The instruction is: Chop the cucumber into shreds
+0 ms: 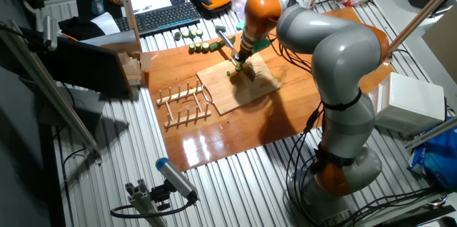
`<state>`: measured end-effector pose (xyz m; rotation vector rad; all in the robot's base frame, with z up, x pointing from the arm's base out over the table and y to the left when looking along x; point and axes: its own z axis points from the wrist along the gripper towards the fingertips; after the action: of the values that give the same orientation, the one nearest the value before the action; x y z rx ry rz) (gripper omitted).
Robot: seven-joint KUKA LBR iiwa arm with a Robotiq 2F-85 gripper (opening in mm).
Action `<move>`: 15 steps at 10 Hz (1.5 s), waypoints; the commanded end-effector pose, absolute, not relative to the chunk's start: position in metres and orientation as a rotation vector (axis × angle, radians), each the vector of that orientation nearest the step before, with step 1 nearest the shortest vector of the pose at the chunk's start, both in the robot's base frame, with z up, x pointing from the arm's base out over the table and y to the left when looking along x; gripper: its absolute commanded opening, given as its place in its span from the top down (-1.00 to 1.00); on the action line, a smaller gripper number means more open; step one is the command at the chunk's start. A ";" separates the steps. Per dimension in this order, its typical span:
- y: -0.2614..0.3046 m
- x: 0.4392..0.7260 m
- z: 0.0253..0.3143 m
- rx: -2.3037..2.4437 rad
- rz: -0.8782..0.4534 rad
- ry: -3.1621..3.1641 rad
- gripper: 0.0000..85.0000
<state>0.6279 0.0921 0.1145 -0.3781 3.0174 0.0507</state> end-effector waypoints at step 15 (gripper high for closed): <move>0.119 0.603 0.101 -0.282 0.033 2.999 1.00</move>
<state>0.5998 0.1171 0.0962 -0.2819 3.0085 0.0308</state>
